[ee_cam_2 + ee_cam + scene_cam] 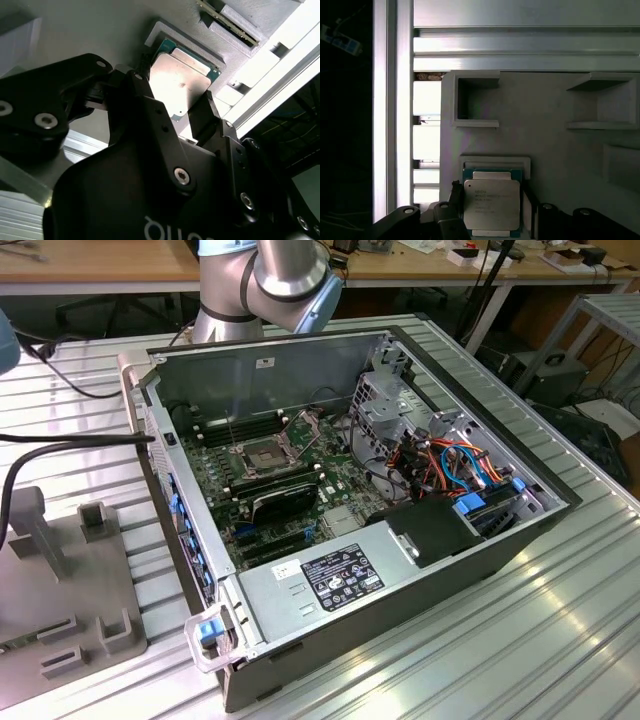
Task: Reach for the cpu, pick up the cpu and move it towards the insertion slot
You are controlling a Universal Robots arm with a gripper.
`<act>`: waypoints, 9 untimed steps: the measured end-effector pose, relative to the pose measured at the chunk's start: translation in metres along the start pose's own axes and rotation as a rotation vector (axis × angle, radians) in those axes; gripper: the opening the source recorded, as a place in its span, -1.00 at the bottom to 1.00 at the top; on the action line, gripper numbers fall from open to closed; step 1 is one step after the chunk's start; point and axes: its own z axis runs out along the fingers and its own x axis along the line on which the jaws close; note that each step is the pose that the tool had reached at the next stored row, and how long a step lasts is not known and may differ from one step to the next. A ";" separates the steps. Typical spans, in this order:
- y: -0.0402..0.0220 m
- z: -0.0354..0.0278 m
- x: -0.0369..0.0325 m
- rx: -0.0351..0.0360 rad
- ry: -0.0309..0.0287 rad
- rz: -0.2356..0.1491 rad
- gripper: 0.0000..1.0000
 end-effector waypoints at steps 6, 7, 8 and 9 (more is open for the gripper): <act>0.0001 -0.0024 0.0000 0.0000 0.0000 0.000 0.09; 0.0001 -0.0025 0.0001 0.0000 0.0001 0.000 0.09; 0.0001 -0.0025 0.0001 0.0001 0.0001 0.000 0.09; 0.0001 -0.0025 0.0001 0.0001 0.0001 0.000 0.09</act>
